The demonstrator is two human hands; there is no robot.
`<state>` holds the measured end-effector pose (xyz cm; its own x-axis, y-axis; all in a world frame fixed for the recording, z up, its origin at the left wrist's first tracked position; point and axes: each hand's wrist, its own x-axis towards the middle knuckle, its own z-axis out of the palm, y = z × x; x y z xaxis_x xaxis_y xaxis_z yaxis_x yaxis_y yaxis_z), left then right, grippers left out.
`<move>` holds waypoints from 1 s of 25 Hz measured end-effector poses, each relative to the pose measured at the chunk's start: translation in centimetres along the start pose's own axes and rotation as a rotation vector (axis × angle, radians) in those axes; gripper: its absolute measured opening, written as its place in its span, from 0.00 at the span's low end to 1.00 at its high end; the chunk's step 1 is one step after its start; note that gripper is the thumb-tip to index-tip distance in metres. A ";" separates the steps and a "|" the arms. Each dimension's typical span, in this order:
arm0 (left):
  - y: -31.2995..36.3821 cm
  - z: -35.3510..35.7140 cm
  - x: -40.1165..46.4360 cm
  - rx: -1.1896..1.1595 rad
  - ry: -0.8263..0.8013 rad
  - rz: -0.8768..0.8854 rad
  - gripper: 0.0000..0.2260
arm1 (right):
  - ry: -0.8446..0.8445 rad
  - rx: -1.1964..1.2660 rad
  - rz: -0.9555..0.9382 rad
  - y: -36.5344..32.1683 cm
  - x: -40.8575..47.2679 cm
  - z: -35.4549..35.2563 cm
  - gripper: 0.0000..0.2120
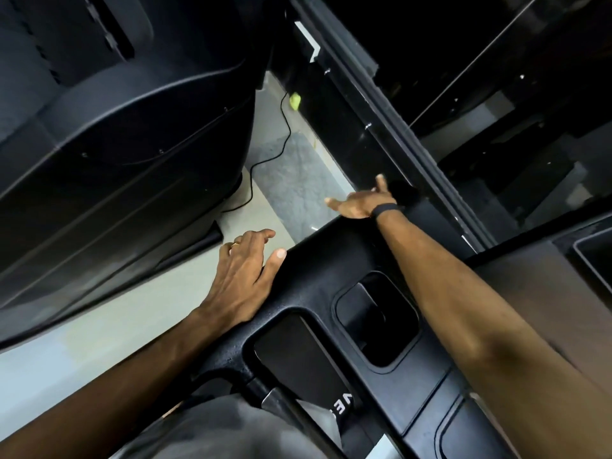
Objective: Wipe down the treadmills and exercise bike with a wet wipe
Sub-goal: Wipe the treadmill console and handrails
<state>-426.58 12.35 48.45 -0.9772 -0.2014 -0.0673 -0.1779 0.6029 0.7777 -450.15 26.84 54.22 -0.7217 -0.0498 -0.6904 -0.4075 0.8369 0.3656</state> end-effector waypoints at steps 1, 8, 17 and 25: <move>-0.1 0.1 0.0 0.009 -0.001 0.001 0.30 | -0.080 0.047 -0.065 -1.2 -0.4 0.0 0.38; -0.5 0.2 0.3 0.067 -0.021 0.019 0.29 | -0.027 -0.184 0.118 1.0 2.0 -0.7 0.37; -0.3 0.1 0.3 0.037 -0.033 0.008 0.30 | 0.308 0.055 0.224 3.4 0.3 2.8 0.38; -0.3 0.4 0.5 0.028 -0.057 0.023 0.32 | 0.432 0.090 0.021 -3.2 -7.6 8.6 0.44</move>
<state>-427.09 12.40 47.92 -0.9859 -0.1437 -0.0856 -0.1577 0.6287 0.7615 -438.57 29.25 52.89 -0.9048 -0.2395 -0.3520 -0.3537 0.8832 0.3080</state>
